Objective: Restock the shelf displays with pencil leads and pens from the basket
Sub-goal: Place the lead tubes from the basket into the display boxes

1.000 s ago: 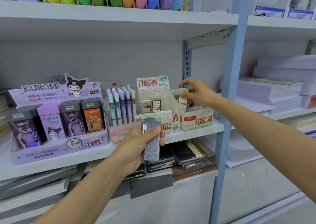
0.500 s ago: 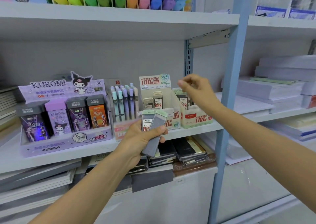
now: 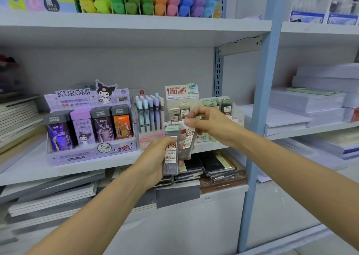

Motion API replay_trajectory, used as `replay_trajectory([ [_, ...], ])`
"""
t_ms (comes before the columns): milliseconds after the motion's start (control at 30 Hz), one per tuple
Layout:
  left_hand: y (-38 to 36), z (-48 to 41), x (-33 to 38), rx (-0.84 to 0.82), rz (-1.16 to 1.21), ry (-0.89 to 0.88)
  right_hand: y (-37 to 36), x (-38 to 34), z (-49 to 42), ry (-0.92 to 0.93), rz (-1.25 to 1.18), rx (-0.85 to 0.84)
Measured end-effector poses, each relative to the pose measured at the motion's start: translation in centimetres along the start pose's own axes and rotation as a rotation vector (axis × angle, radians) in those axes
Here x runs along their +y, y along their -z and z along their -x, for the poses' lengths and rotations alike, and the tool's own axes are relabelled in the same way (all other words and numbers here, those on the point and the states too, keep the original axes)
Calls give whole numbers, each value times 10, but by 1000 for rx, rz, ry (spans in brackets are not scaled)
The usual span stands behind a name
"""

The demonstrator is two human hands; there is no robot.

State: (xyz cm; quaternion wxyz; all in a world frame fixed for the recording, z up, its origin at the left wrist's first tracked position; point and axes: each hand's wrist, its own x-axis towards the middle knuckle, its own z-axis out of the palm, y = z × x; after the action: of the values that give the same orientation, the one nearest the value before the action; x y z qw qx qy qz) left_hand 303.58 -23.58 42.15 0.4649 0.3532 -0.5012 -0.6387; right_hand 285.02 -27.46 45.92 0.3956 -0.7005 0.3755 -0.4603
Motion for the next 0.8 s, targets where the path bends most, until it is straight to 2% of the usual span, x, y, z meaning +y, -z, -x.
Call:
replay_trajectory([
  [167,5,4,0,12,-53,-24,5,-2,3,70,-5,-23],
  [367,9,5,-2,53,-3,-57,2,-7,11,26,-104,-117],
  [567,7,6,-8,74,28,-77,-10,-4,9,15,-38,-10],
  [800,3,5,-12,63,67,-47,-15,3,12,-80,-74,-18],
])
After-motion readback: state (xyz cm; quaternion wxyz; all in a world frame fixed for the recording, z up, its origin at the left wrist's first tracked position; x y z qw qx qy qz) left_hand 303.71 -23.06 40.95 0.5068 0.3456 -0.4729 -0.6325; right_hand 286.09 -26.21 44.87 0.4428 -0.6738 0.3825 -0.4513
